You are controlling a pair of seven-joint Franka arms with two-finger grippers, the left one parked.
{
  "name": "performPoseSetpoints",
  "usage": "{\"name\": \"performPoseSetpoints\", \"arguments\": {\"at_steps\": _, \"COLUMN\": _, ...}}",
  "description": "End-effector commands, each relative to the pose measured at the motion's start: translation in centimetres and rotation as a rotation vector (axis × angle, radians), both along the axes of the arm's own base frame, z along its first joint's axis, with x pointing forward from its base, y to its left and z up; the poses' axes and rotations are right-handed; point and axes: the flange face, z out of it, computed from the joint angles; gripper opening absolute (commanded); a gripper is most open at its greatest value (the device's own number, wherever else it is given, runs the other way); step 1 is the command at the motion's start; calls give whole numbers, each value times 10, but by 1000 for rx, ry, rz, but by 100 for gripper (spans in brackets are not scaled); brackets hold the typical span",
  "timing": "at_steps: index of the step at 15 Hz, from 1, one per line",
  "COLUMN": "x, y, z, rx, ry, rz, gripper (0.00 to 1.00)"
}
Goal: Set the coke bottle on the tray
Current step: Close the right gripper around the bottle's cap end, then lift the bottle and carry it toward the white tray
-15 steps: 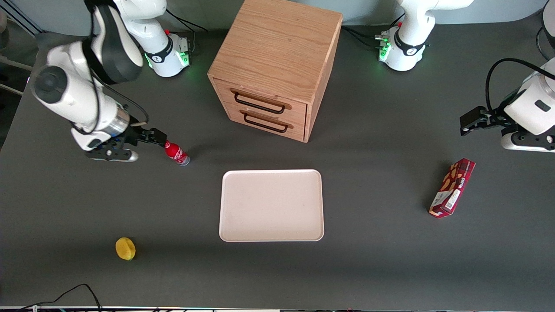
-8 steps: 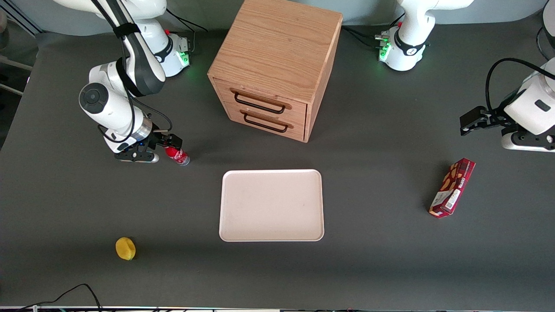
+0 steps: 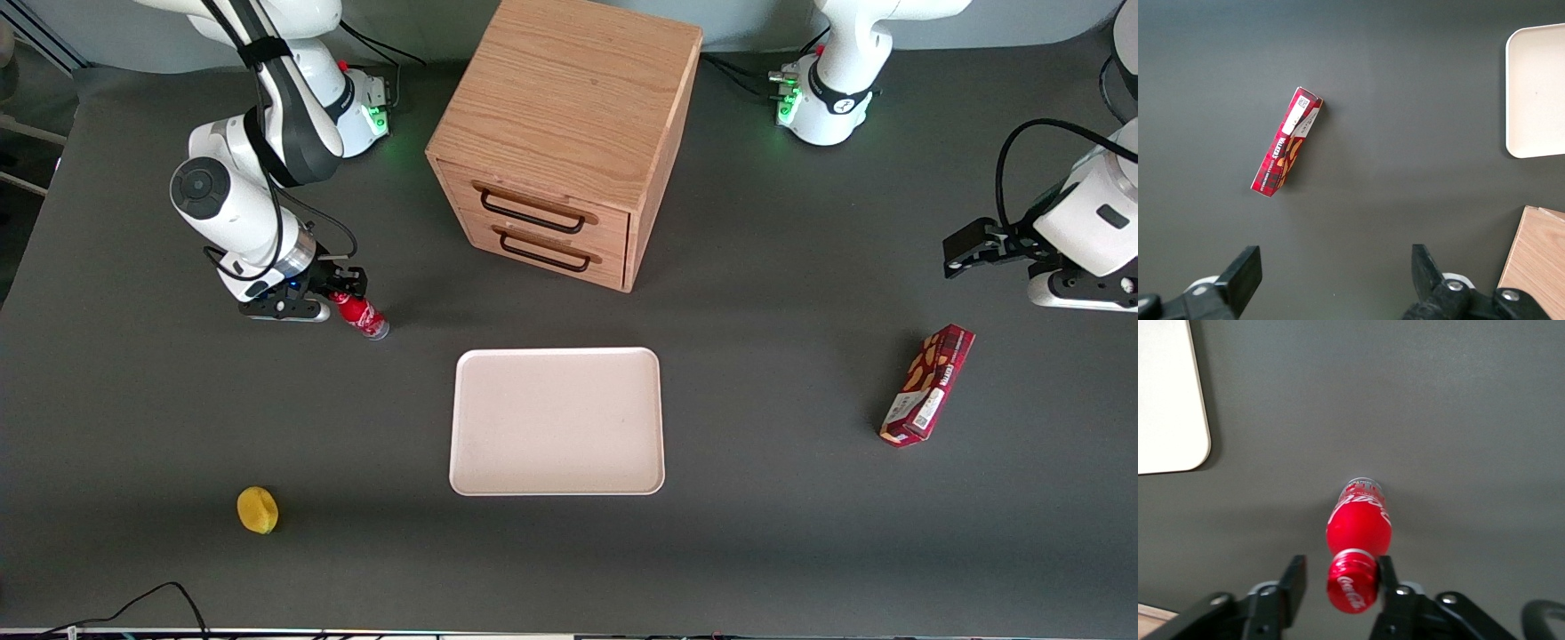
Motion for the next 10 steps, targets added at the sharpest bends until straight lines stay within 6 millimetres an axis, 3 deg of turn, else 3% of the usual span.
{"name": "performPoseSetpoints", "arguments": {"at_steps": 1, "x": -5, "y": 3, "z": 6, "rx": -20, "ry": -25, "rz": 12, "gripper": 0}}
{"name": "performPoseSetpoints", "arguments": {"at_steps": 3, "x": -1, "y": 5, "z": 13, "rx": -18, "ry": -37, "rz": 17, "gripper": 0}}
{"name": "performPoseSetpoints", "arguments": {"at_steps": 5, "x": 13, "y": 9, "z": 47, "rx": -22, "ry": -18, "rz": 15, "gripper": 0}}
{"name": "performPoseSetpoints", "arguments": {"at_steps": 10, "x": 68, "y": 23, "z": 204, "rx": -9, "ry": 7, "rz": 23, "gripper": 0}}
